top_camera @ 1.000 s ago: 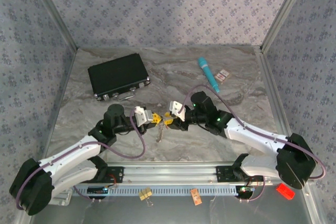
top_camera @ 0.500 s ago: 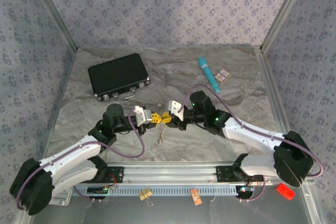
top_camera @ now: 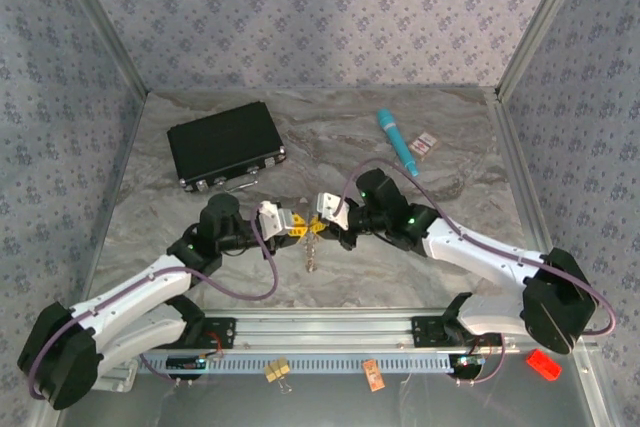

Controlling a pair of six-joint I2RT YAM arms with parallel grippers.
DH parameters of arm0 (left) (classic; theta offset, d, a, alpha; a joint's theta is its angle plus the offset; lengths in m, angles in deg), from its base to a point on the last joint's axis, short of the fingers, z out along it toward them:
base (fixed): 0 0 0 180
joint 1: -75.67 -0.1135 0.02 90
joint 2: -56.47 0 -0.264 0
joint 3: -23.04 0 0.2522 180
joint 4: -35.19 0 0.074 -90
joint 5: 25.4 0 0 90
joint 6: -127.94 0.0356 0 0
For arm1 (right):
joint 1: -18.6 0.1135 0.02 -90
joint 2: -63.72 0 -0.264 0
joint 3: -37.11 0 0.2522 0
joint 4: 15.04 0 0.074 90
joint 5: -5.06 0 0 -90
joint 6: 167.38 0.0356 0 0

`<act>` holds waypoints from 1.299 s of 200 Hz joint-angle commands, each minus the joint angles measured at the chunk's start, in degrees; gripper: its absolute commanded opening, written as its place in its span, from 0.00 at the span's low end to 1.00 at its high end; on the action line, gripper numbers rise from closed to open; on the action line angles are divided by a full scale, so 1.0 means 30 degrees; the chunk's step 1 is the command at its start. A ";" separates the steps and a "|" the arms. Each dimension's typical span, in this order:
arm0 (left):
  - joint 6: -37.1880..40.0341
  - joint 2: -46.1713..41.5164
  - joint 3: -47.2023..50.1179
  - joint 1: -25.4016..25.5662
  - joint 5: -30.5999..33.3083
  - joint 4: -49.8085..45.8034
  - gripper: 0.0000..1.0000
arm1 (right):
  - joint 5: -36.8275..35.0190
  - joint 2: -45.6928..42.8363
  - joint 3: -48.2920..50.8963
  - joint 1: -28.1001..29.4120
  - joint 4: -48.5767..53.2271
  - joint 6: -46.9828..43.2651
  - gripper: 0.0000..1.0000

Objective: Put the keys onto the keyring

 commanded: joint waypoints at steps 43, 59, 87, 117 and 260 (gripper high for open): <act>0.1876 0.0103 -0.1630 0.0211 0.0322 -0.2809 0.17 | -0.2940 0.1306 -0.4028 0.1173 0.6254 -0.3394 0.00; 0.1847 0.0204 -0.1680 0.0207 0.0282 -0.2672 0.17 | -0.2861 0.1417 -0.4414 0.1381 0.6394 -0.3433 0.00; 0.1592 0.0356 -0.1687 0.0207 0.0099 -0.2315 0.08 | -0.2073 0.1235 -0.4332 0.1470 0.5594 -0.2862 0.00; 0.1167 -0.0150 -0.1175 0.0114 -0.0135 -0.1536 0.00 | -0.0547 0.0025 -0.2283 0.0357 0.2987 -0.1258 0.21; -0.0995 -0.0662 0.1177 -0.0111 -0.1436 0.2994 0.00 | 0.3110 0.0049 0.0472 -0.0974 -0.1392 0.1897 0.29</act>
